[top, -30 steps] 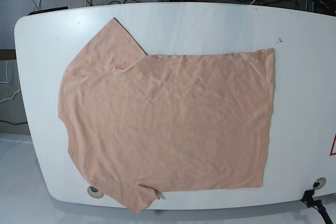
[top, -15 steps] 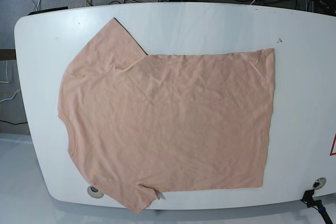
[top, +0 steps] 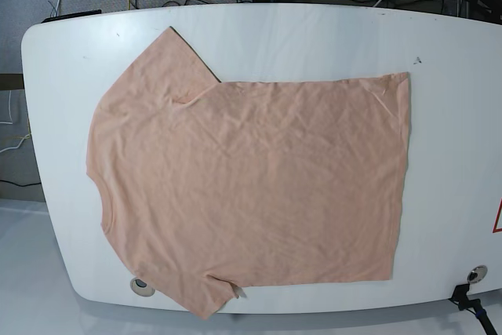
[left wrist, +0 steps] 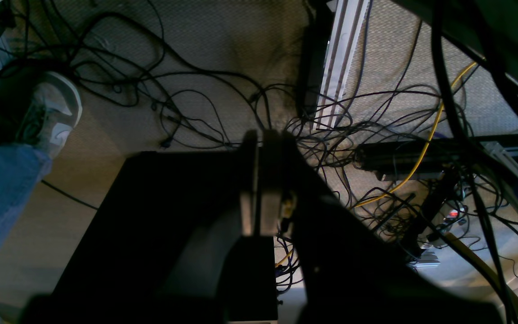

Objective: Fold the T-shirt properly

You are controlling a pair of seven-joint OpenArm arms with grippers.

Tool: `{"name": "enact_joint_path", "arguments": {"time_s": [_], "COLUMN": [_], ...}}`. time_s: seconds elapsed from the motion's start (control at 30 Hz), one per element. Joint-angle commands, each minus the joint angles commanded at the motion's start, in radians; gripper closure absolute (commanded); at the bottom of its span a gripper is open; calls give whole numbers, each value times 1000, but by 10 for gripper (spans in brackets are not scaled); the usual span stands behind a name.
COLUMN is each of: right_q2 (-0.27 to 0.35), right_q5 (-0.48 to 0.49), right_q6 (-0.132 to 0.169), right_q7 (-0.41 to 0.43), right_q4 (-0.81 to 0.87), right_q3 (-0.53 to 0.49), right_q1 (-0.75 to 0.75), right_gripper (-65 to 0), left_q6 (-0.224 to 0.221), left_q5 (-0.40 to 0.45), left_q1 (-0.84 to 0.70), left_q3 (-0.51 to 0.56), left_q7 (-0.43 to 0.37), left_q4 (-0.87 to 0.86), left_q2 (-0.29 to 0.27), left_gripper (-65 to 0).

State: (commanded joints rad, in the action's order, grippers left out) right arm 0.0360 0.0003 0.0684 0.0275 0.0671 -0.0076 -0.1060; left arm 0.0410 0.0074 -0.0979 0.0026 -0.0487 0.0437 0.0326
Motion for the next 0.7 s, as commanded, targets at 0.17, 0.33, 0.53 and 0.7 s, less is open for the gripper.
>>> {"name": "enact_joint_path", "arguments": {"time_s": [0.17,0.33,0.53,0.7], "right_q2": [12,49,108,175], "right_q5": [7,8,28,52], "right_q6": [-3,1,-1,4], "right_q7": [-1,15,25,15], "right_q4": [35,206,378,636], "right_q3": [-5,-4,-9,-8], "right_q1": [-40,-194,-338,-508], "right_gripper": [0,0,0,0], "left_q6": [0,1,4,13], "left_q5": [8,6,15,13], "left_q1": [-42,-197,-355,-541], "left_q3": [2,4,3,19], "left_q7": [-6,-7,-25,-31], "left_q4": [28,225,457,714], "left_q2": [11,56,112,199], "left_gripper": [0,0,0,0]}}
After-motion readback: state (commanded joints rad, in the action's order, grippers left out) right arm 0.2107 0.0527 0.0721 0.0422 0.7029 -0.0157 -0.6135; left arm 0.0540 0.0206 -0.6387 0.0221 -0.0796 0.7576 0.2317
